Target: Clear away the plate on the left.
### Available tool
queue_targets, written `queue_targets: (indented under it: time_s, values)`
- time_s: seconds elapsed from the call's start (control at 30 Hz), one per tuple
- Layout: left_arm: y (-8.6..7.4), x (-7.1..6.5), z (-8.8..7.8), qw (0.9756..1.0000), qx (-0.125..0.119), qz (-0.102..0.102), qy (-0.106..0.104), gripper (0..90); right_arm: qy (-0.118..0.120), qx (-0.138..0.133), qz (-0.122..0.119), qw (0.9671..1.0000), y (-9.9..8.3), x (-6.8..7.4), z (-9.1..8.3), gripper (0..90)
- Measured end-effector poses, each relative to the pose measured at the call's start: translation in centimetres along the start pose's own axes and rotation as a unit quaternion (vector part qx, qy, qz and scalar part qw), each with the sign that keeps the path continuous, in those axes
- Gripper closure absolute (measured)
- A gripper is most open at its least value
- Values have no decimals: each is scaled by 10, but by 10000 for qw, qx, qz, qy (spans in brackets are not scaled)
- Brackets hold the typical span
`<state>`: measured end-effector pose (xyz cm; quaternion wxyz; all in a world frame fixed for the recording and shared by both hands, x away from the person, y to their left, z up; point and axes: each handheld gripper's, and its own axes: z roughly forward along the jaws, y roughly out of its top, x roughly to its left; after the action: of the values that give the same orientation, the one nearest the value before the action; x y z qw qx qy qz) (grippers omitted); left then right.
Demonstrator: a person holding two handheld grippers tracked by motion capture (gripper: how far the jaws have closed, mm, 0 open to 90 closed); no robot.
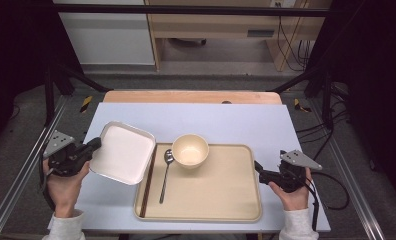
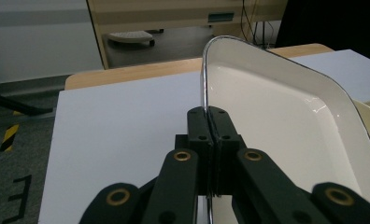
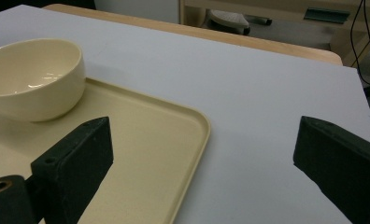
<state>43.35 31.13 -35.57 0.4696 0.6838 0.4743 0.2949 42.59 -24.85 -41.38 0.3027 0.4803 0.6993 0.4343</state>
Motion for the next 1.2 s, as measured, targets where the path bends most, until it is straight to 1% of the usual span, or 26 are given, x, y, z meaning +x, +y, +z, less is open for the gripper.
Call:
queue_targets:
  time_s: [0.2, 0.43, 0.67, 0.7, 0.73, 0.77, 0.8, 0.87, 1.1, 1.2]
  values:
    - [3, -14, 1, 9998, -34, 153, -154, 890, -5, 8, -18, 10000, 0, 0, 1, 52]
    - [7, -28, 2, 9991, -85, 271, -324, 891, -1, 12, -27, 10000, 0, 0, 1, 49]
    - [8, -45, 6, 9980, -43, 439, -459, 890, 12, 28, -16, 10000, 0, 0, 1, 45]
    - [9, -49, 7, 9975, -34, 491, -506, 890, 18, 32, -18, 10000, 0, 0, 1, 45]
    - [9, -49, 7, 9975, -34, 491, -506, 890, 15, 36, -19, 10000, 0, 0, 1, 45]
    - [9, -52, 8, 9972, -29, 522, -534, 890, 13, 34, -20, 10000, 0, 0, 1, 45]
    - [9, -57, 10, 9965, 6, 599, -577, 890, 13, 31, -17, 10000, 0, 0, 1, 45]
    - [9, -64, 12, 9958, 38, 671, -615, 891, -4, 16, -26, 10000, 0, 0, 1, 45]
    - [8, -82, 19, 9935, 86, 842, -766, 891, 10, 27, 29, 10000, 0, 0, 0, 45]
    - [9, -90, 21, 9922, 91, 930, -828, 891, 1, 15, -4, 10000, 0, 0, 0, 45]
